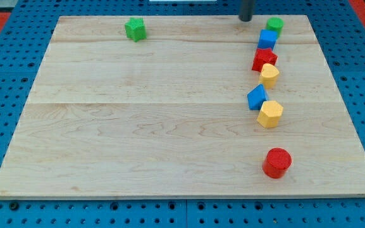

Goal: Place the green circle right to the green star

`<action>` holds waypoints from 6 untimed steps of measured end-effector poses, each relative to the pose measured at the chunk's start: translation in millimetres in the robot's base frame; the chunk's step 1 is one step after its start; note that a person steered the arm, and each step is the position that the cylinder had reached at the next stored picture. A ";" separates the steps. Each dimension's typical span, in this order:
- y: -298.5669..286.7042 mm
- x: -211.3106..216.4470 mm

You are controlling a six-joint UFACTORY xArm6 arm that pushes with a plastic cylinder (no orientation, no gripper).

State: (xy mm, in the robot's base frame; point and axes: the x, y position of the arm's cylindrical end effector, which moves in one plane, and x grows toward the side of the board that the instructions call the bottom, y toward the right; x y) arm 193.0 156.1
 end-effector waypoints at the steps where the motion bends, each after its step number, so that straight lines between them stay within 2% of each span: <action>1: 92.2 6.4; 2: 152.4 25.0; 3: 90.9 60.6; 4: 22.9 47.1; 5: 11.7 38.1; 6: 58.8 22.6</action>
State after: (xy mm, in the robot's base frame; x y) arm 215.6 214.9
